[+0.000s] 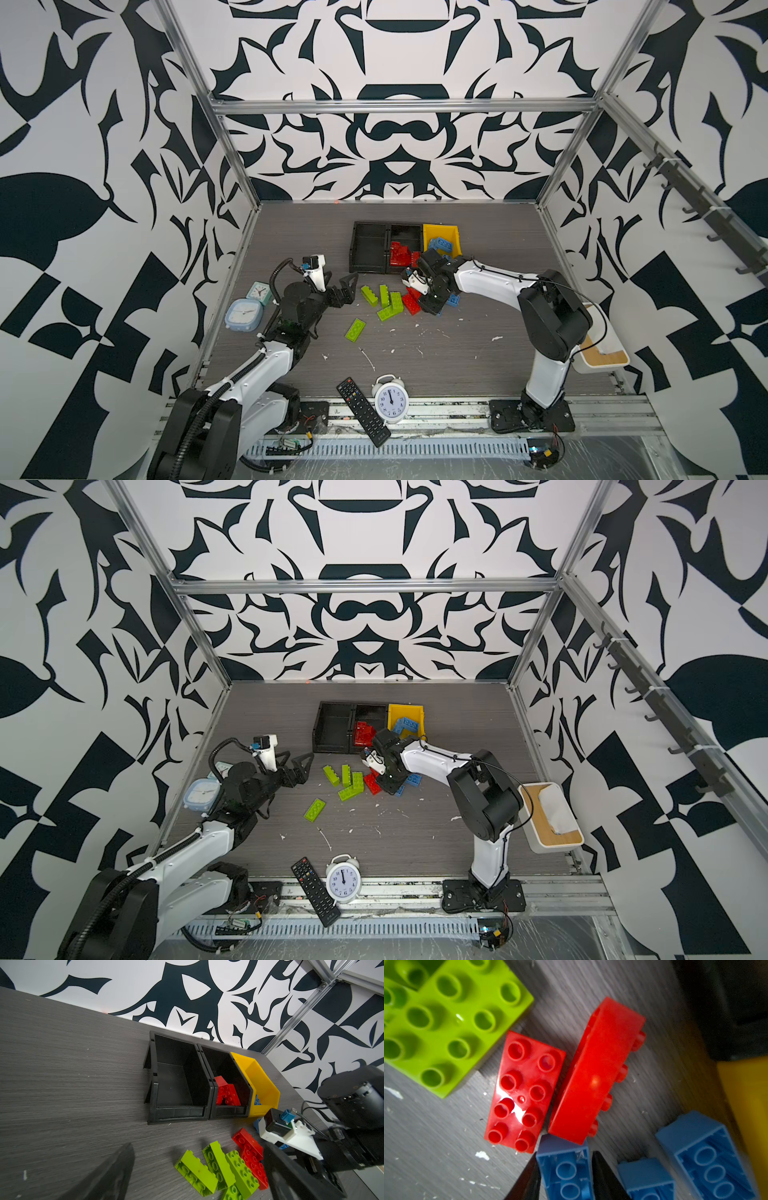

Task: Sort the legos into containers by color
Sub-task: 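Move the right gripper back to the pile and grasp another blue brick, then carry the blue brick with the right gripper into the yellow bin and release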

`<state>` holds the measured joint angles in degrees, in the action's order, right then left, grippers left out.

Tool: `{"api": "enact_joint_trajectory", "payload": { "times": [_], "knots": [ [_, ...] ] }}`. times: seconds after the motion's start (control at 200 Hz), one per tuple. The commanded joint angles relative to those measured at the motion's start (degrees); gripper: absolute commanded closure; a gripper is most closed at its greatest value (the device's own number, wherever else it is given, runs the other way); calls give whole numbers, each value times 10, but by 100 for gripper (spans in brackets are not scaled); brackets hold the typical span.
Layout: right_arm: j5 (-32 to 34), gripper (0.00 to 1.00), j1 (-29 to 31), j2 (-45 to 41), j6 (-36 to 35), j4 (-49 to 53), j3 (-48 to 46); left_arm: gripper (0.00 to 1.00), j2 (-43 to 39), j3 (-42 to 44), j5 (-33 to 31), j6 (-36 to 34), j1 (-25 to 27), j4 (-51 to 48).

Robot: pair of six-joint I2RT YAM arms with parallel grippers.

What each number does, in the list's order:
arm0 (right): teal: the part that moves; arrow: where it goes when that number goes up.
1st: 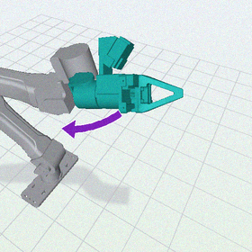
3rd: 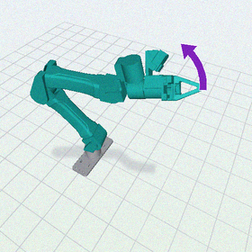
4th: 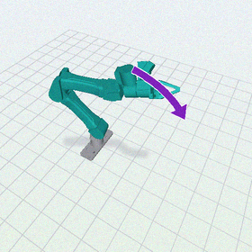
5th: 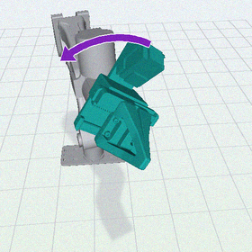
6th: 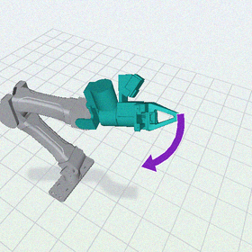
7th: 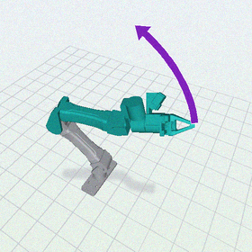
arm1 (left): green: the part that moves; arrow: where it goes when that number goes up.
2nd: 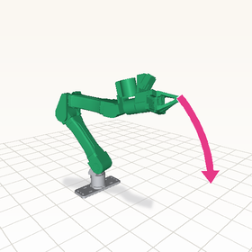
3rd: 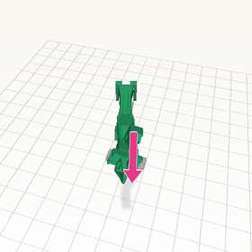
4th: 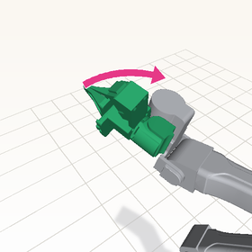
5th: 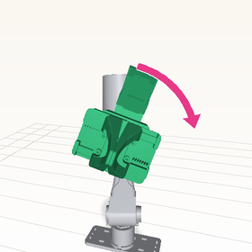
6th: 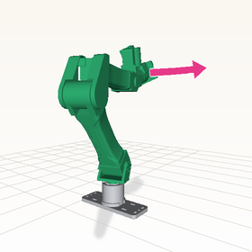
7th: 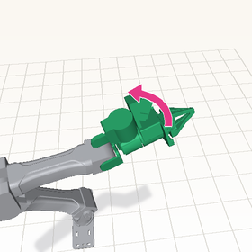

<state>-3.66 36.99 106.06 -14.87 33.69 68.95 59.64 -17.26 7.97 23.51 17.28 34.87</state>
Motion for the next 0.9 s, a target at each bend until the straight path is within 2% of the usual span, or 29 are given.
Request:
{"api": "enact_joint_trajectory", "payload": {
  "times": [0.0, 0.35, 0.62, 0.895],
  "knots": [
    [11, 62, 6, -23, 11, -7, -13, 1, 0, -1, 3, -2, 1, 10],
    [22, 71, 17, -58, 40, -32, -45, 1, 0, -1, 4, -1, 1, 11],
    [16, 77, 17, -125, 64, -69, -89, 1, 5, -1, 6, 1, 1, 12],
    [-24, 79, 6, -227, 159, -56, -78, 1, 3, -2, 3, -1, 1, 11]
  ]
}}
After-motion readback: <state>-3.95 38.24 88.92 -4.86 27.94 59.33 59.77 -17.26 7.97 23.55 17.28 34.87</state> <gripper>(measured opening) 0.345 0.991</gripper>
